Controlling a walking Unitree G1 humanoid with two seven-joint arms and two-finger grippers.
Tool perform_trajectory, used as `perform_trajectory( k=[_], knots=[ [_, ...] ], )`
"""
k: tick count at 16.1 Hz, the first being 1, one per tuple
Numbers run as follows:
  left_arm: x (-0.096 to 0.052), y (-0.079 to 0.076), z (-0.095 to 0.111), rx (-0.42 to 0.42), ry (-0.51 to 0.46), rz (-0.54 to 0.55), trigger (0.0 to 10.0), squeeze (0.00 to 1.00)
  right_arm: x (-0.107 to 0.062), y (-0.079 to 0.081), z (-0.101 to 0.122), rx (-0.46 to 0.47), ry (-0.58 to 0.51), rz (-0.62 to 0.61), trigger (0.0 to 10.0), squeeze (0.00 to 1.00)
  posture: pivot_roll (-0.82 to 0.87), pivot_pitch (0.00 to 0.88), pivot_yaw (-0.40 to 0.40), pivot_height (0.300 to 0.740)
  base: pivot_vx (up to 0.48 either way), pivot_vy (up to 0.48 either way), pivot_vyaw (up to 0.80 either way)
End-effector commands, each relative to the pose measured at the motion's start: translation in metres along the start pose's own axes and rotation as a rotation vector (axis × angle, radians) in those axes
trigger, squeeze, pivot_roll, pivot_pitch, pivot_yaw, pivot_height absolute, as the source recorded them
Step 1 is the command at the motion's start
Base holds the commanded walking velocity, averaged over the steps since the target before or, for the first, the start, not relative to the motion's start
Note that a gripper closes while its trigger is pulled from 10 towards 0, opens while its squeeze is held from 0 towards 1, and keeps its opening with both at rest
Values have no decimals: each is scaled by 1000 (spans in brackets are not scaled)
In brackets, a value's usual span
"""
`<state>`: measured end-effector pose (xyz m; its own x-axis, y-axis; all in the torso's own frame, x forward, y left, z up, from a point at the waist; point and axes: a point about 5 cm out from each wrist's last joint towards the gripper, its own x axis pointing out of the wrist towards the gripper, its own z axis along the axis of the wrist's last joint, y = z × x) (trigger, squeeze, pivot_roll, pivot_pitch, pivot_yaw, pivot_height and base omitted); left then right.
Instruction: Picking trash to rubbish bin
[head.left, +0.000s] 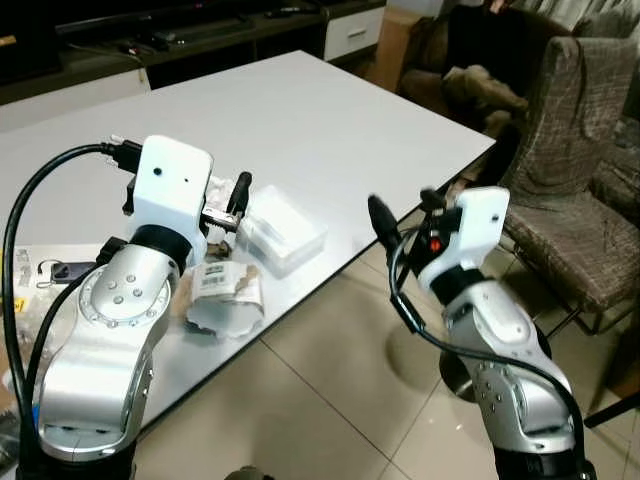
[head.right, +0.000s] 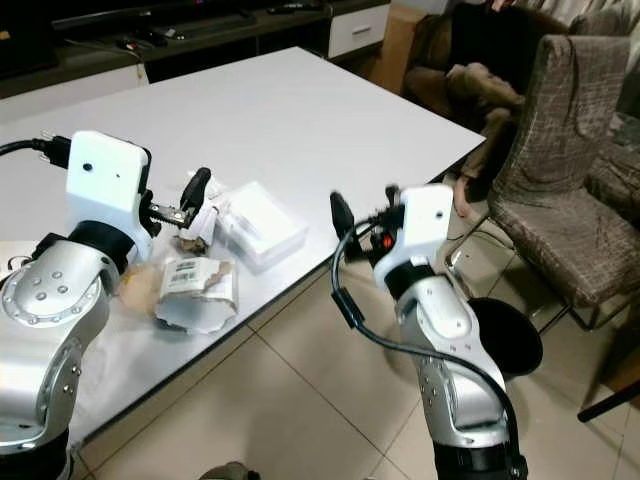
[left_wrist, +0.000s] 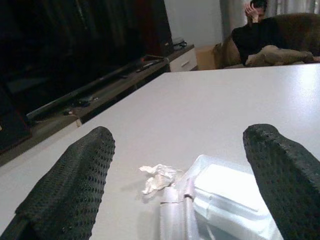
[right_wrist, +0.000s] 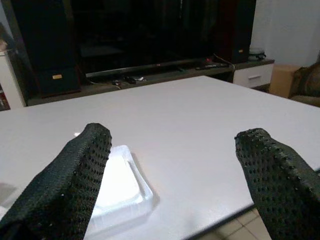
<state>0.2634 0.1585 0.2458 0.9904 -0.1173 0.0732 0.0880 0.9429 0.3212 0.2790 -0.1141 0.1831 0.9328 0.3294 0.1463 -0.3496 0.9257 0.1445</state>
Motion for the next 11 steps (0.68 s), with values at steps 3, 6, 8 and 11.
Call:
perform_trajectory(
  k=[3,6,8,11],
  knots=[
    [0,0,-13,-56,25,13,10000,0,-1,-5,4,-62,2,-36,10000,0,6,37,-49,740,0,0,0],
    [0,-5,-33,-58,77,-10,10000,0,0,-9,-3,-107,41,-67,10000,0,6,39,-56,740,0,0,0],
    [0,-7,-44,-87,91,-3,10000,0,-1,-10,-7,-129,54,-72,10000,0,0,44,-60,740,0,0,0],
    [1,-11,-59,-135,129,2,10000,0,-7,-24,-28,-143,133,-194,10000,0,4,60,-66,740,0,0,0]
  ],
)
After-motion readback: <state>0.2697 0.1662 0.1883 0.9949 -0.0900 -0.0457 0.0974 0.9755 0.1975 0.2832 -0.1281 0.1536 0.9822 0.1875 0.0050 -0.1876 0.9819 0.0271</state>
